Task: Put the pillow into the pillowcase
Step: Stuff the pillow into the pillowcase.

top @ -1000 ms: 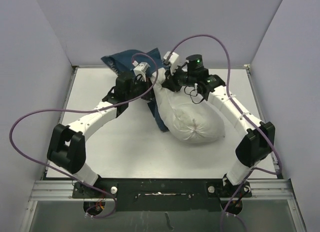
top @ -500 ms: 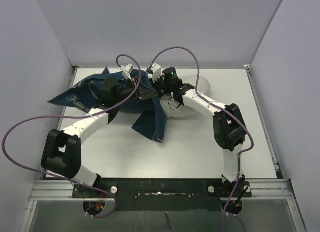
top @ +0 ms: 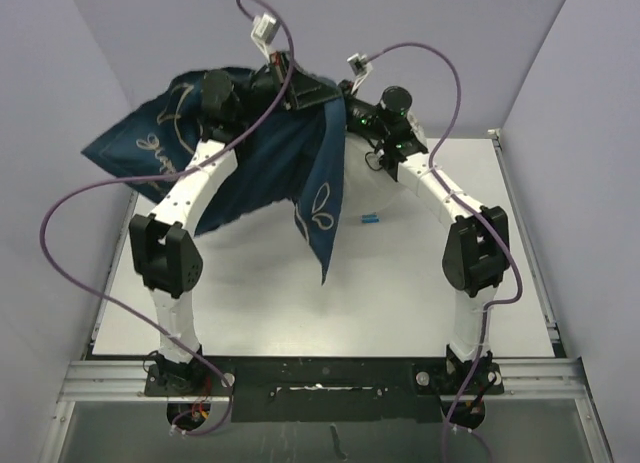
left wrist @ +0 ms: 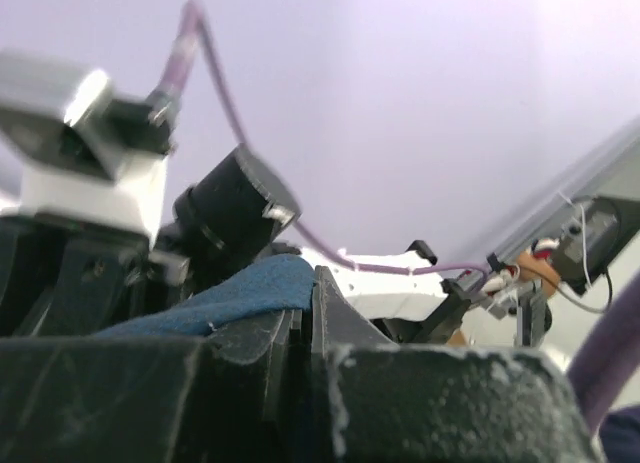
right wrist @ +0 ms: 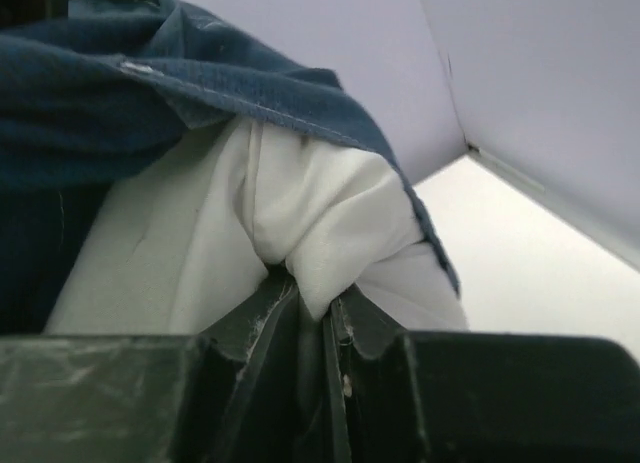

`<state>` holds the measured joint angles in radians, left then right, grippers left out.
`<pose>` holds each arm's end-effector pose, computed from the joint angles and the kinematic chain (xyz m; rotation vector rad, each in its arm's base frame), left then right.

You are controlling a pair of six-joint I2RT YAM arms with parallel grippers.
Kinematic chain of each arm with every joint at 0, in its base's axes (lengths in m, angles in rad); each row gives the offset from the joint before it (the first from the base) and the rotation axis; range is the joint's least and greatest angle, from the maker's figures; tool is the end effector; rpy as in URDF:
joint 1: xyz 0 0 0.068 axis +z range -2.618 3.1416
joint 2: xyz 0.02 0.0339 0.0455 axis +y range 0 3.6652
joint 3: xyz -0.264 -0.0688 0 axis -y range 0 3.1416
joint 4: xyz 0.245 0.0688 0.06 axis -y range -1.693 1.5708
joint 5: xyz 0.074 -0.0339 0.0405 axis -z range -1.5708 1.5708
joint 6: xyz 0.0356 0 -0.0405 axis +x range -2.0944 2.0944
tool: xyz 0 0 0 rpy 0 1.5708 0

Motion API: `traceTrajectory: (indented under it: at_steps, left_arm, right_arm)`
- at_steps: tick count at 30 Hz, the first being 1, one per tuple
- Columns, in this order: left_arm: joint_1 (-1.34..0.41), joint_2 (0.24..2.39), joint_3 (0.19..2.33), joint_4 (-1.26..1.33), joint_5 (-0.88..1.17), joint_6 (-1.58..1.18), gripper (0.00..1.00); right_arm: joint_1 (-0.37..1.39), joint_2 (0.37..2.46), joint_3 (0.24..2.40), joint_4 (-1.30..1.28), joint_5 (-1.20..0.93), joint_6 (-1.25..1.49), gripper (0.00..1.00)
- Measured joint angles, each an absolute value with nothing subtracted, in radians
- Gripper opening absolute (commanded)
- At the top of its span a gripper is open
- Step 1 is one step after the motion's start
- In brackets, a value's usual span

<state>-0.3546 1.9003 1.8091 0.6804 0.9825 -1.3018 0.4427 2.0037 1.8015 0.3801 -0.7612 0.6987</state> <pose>0.3956 -0.1781 0.4528 0.4654 1.4412 -1.8627 0.4241 0.2282 0.3804 -0.5062 1.5363 1.4339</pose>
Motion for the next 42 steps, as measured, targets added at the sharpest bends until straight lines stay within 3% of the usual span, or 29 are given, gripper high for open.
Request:
traceTrajectory:
  at_steps: [4, 7, 11, 15, 21, 28, 31, 35, 38, 41, 42]
  left_arm:
    - [-0.424, 2.111, 2.254, 0.674, 1.04, -1.351, 0.0]
    - [-0.486, 2.207, 2.408, 0.681, 1.071, -1.407, 0.0]
    - [-0.572, 2.204, 2.219, 0.772, 1.077, -1.496, 0.0]
    - [-0.599, 2.185, 1.909, 0.789, 1.122, -1.517, 0.0]
    - [-0.591, 2.107, 1.689, 0.529, 1.176, -1.367, 0.0]
    - [-0.619, 1.971, 1.5, 0.471, 1.193, -1.332, 0.0]
    - [-0.618, 1.931, 1.392, 0.495, 1.139, -1.341, 0.0]
    - [-0.606, 1.875, 1.267, 0.53, 1.103, -1.328, 0.0]
    - [-0.598, 1.821, 1.144, 0.589, 1.107, -1.317, 0.0]
    - [-0.572, 1.803, 1.085, 0.617, 1.106, -1.31, 0.0]
    - [-0.562, 1.803, 1.08, 0.617, 1.105, -1.304, 0.0]
  right_arm:
    - [0.384, 1.925, 1.74, 0.506, -0.783, 0.787, 0.0]
    - [0.309, 1.817, 1.61, 0.547, -0.795, 0.819, 0.0]
    - [0.22, 1.64, 1.374, 0.498, -0.77, 0.748, 0.0]
    - [0.271, 1.455, 1.112, 0.319, -0.58, 0.567, 0.0]
    - [0.349, 1.44, 0.909, 0.288, -0.352, 0.443, 0.0]
    - [0.468, 1.58, 0.916, 0.471, -0.245, 0.359, 0.01]
    - [0.486, 1.668, 0.947, 0.514, -0.237, 0.345, 0.25]
    - [0.491, 1.718, 0.958, 0.551, -0.271, 0.315, 0.51]
    - [0.46, 1.708, 0.953, 0.56, -0.428, 0.244, 0.8]
    - [0.376, 1.67, 0.949, 0.542, -0.664, 0.151, 0.98]
    - [0.345, 1.647, 0.95, 0.525, -0.738, 0.114, 0.99]
